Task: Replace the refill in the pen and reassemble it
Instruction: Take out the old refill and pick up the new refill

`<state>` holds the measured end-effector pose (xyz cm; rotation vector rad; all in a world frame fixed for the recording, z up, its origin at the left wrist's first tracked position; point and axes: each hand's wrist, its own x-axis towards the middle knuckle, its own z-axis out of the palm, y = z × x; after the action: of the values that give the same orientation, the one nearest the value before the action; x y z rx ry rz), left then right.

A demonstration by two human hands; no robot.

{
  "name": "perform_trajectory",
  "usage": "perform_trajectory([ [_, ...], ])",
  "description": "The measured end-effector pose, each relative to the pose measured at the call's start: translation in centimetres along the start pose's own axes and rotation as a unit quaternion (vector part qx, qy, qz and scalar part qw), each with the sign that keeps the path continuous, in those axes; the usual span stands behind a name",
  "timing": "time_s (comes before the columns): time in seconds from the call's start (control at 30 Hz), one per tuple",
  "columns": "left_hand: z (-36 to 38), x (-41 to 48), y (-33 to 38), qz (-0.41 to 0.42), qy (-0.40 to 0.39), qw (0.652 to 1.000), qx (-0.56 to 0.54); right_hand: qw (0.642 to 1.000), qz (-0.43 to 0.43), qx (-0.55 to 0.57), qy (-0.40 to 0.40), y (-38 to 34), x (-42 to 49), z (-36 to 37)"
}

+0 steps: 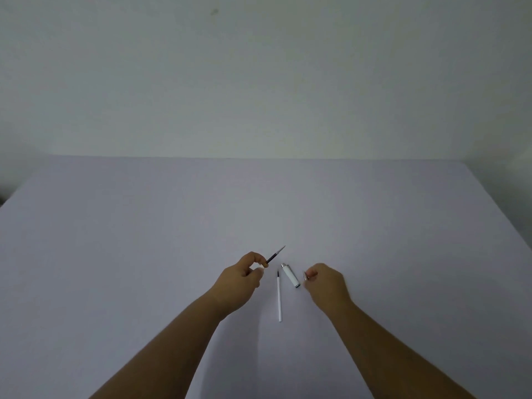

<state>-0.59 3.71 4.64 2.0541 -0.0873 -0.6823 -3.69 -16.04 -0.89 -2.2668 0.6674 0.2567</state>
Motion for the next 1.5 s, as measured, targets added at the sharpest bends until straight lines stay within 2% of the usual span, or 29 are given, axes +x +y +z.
perform_trajectory([
  [0.27,0.9,0.7,-1.1,-0.01,-0.019,0.999,0.027,0.999,-0.02,0.035,0.022,0.6,0.8,1.2],
  [0.53,1.1,1.0,-1.3,-0.014,-0.022,0.999,0.042,0.999,-0.007,0.05,-0.004,0.6,0.7,0.8],
  [0.63,1.3,1.2,-1.1,-0.013,-0.022,0.999,0.039,0.99,-0.012,0.141,0.015,-0.3,0.2,-0.2],
  [0.73,1.7,1.6,-0.5,-0.014,-0.021,0.999,0.023,0.95,-0.012,0.299,-0.091,-2.0,-0.4,-1.3],
  [0.8,2.1,1.8,-0.1,-0.01,-0.024,1.0,0.017,0.934,-0.013,0.323,-0.153,-2.9,-0.6,-1.3],
  [0.83,2.3,1.8,0.0,-0.008,-0.025,1.0,0.015,0.933,-0.011,0.325,-0.156,-3.1,-0.5,-1.2],
  [0.9,2.4,1.9,0.1,-0.008,-0.024,1.0,0.008,0.925,0.007,0.364,-0.112,-3.5,0.0,-1.3],
  [0.97,2.3,2.0,-0.1,-0.014,-0.023,1.0,0.01,0.891,0.049,0.45,-0.038,-3.5,1.0,-1.9],
  [1.0,2.2,2.0,-0.2,-0.018,-0.021,1.0,0.014,0.885,0.062,0.461,-0.005,-3.2,1.5,-2.4],
  [1.03,2.1,2.0,-0.5,-0.024,-0.017,0.999,0.016,0.906,0.065,0.418,0.02,-2.7,1.9,-2.7],
  [1.1,1.9,2.0,-0.9,-0.034,-0.01,0.999,0.01,0.979,0.043,0.199,0.021,-1.3,2.4,-2.8],
  [1.17,1.8,2.0,-1.4,-0.041,-0.009,0.999,0.004,1.0,0.022,0.012,-0.006,-0.4,2.4,-2.3],
  [1.27,1.8,2.0,-1.8,-0.049,-0.011,0.999,-0.002,0.999,0.019,-0.018,-0.029,0.2,2.1,-1.1],
  [1.5,1.7,1.8,-2.3,-0.044,0.013,0.999,0.007,1.0,0.023,-0.005,-0.002,0.7,2.0,0.3],
])
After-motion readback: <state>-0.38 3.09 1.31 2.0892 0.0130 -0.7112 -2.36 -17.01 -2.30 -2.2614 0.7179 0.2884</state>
